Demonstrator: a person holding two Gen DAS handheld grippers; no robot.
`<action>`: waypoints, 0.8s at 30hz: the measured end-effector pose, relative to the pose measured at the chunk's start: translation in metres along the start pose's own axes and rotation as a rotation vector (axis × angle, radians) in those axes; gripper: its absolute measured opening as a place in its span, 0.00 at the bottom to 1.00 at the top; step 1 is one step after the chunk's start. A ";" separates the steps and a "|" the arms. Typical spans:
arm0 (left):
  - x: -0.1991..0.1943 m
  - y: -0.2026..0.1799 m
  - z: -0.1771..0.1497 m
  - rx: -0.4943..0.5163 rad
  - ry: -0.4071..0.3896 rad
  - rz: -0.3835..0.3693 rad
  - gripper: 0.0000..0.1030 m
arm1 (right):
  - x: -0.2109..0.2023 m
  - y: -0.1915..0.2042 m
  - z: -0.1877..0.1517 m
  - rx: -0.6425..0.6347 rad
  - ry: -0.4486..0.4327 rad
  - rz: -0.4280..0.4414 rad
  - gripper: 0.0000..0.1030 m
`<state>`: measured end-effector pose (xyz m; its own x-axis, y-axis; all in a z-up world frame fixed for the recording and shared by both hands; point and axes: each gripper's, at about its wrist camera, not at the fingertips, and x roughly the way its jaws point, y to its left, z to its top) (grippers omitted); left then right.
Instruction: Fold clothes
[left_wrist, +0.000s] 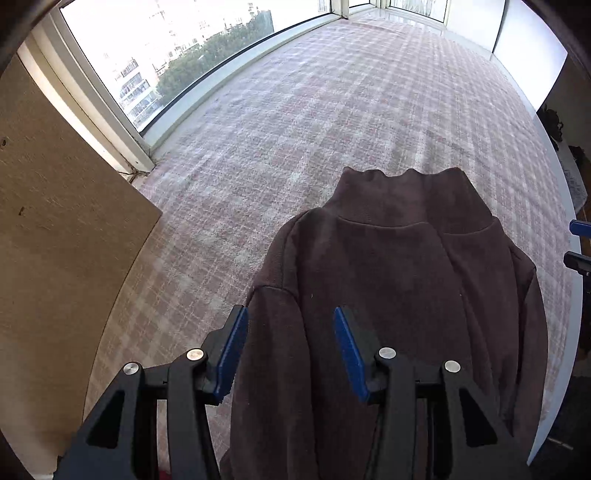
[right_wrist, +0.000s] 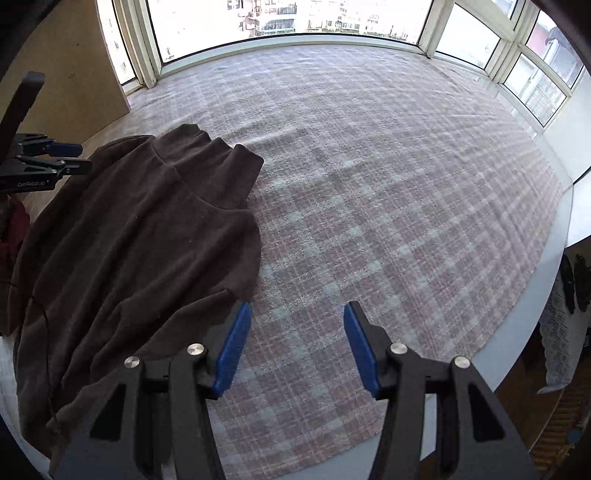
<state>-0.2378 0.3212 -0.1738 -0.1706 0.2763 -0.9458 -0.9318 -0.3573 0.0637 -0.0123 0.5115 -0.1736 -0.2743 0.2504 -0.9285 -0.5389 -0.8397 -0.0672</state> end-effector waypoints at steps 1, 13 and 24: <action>0.006 0.004 0.002 -0.014 0.012 -0.021 0.22 | 0.001 0.001 0.001 0.002 0.002 -0.007 0.51; -0.036 0.041 -0.008 -0.123 -0.143 -0.100 0.02 | 0.038 0.008 0.020 0.048 0.106 0.022 0.51; -0.037 0.045 -0.007 -0.114 -0.170 -0.140 0.02 | 0.056 0.025 0.022 0.033 0.163 -0.098 0.51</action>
<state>-0.2714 0.2889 -0.1375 -0.1026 0.4726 -0.8753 -0.9098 -0.4003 -0.1095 -0.0587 0.5148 -0.2194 -0.0881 0.2471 -0.9650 -0.5831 -0.7982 -0.1511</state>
